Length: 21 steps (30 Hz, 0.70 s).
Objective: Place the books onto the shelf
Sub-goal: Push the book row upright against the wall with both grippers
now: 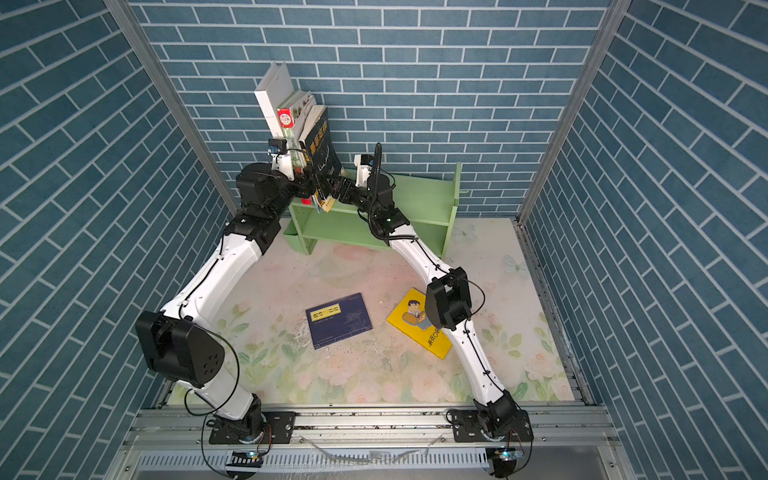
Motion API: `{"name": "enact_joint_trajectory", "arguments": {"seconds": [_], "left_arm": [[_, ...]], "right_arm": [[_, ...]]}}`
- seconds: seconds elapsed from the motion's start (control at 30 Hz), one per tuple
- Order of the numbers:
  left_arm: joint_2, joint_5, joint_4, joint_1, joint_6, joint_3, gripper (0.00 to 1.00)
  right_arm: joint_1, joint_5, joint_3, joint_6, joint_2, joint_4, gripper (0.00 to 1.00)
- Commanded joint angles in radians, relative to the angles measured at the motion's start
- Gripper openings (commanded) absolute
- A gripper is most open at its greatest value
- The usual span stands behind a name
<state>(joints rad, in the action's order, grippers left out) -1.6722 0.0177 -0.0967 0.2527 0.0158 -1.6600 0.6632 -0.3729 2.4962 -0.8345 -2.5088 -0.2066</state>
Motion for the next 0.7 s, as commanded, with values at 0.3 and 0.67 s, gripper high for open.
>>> {"name": "enact_joint_trajectory", "arguments": {"seconds": [0.3, 0.67], "left_arm": [[-0.017, 0.128, -0.069, 0.000, -0.003, 0.056, 0.92], [-0.010, 0.142, -0.151, -0.046, -0.103, 0.160, 0.94]], "right_arm": [[0.071, -0.025, -0.131, -0.019, -0.052, 0.243, 0.63], [0.053, -0.003, -0.046, 0.067, -0.090, 0.318, 0.63]]}}
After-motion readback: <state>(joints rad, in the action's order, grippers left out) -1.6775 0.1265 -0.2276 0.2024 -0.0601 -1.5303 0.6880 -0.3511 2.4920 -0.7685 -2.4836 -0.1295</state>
